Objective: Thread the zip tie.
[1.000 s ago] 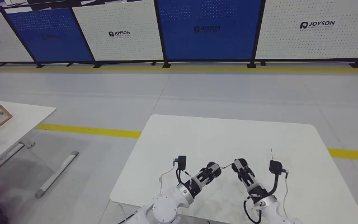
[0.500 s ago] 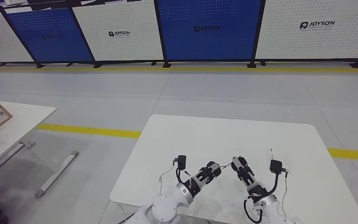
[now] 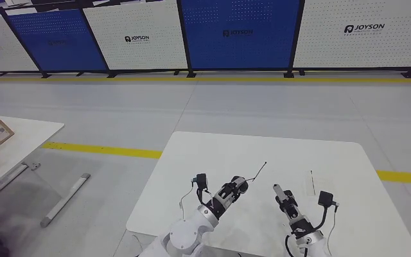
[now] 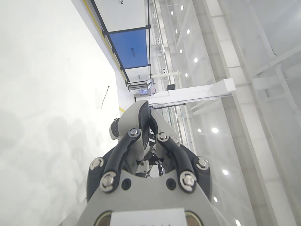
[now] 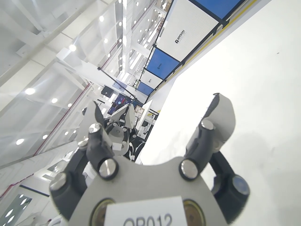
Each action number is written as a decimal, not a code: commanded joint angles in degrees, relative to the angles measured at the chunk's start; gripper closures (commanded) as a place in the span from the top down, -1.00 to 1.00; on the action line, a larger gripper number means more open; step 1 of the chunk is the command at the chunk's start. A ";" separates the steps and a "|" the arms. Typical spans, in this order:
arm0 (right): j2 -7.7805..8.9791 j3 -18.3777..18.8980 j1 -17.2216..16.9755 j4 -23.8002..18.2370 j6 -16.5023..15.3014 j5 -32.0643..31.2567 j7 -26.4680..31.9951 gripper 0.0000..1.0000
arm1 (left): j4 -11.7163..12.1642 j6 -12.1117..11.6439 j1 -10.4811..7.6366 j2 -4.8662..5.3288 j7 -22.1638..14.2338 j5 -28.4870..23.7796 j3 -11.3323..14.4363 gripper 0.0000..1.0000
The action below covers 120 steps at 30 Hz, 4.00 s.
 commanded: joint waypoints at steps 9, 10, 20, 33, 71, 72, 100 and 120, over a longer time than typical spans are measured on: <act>0.49 0.89 0.39 0.02 -0.95 -8.34 0.71 1.00 | -0.38 -0.15 0.43 -0.02 0.14 -1.71 -0.71 -1.00; 0.57 1.07 0.19 -0.06 -1.13 -9.68 0.51 1.00 | -0.57 -0.13 0.60 0.03 0.01 -1.83 -1.00 -1.00; 1.17 1.11 -0.75 -1.88 4.06 -24.84 1.22 1.00 | -2.44 1.55 1.46 0.16 -2.36 -3.34 -1.14 -1.00; 1.81 2.41 -0.14 -1.35 -0.15 -33.11 -0.08 1.00 | -2.34 1.93 1.37 0.07 -2.55 -4.94 -1.15 -1.00; 2.52 0.38 1.62 -1.09 2.65 -45.02 -0.72 1.00 | -2.21 4.34 0.34 -0.42 -1.70 -4.18 1.82 -1.00; 2.50 0.50 1.91 -0.69 2.76 -44.49 -0.73 1.00 | -2.16 4.25 0.30 -0.45 -1.63 -4.09 1.95 -1.00; 3.08 -1.52 4.70 -0.77 -3.17 -42.23 4.74 -0.32 | -0.59 2.73 -0.25 -0.80 -1.52 -2.17 3.62 -1.00; 3.87 -2.49 5.63 -0.78 -3.17 -41.45 4.25 -0.52 | -0.23 2.76 -0.28 -0.83 -2.09 -0.58 4.49 -1.00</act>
